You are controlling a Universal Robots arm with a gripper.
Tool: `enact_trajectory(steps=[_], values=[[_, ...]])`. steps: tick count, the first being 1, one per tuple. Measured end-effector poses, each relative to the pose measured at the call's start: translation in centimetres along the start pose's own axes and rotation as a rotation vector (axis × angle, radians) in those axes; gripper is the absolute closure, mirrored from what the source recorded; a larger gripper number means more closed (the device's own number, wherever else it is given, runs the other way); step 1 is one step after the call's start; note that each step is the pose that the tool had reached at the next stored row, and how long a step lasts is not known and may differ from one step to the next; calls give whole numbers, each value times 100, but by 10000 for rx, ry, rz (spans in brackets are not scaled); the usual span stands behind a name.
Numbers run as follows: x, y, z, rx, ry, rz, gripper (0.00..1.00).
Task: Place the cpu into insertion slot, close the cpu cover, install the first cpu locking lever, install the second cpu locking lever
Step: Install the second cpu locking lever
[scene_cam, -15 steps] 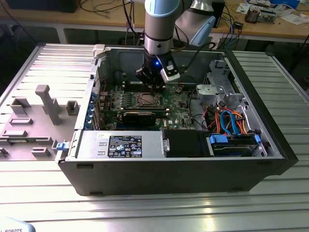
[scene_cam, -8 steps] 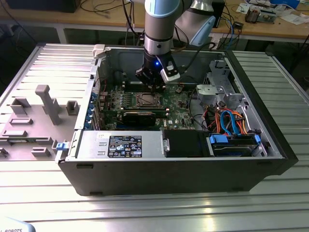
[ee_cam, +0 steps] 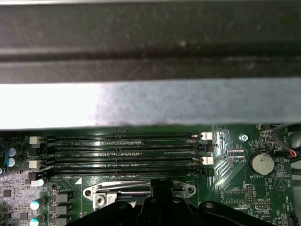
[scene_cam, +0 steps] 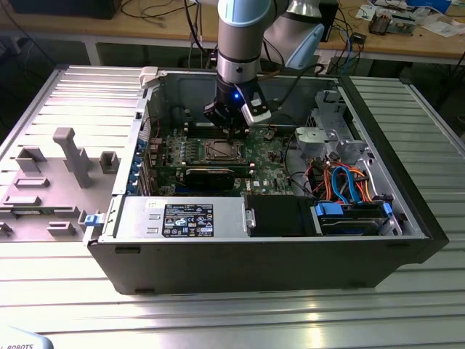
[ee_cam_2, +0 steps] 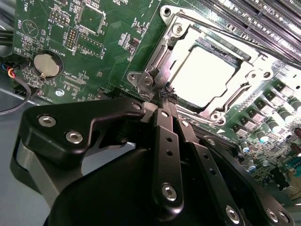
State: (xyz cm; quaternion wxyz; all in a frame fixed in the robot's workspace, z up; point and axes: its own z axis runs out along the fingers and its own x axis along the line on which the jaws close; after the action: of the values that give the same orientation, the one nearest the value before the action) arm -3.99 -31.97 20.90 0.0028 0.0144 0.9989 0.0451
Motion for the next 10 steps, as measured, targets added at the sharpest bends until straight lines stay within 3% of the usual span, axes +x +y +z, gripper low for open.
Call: enact_trajectory(steps=[10], values=[[-1, -40, -4, 0, 0, 0, 89]])
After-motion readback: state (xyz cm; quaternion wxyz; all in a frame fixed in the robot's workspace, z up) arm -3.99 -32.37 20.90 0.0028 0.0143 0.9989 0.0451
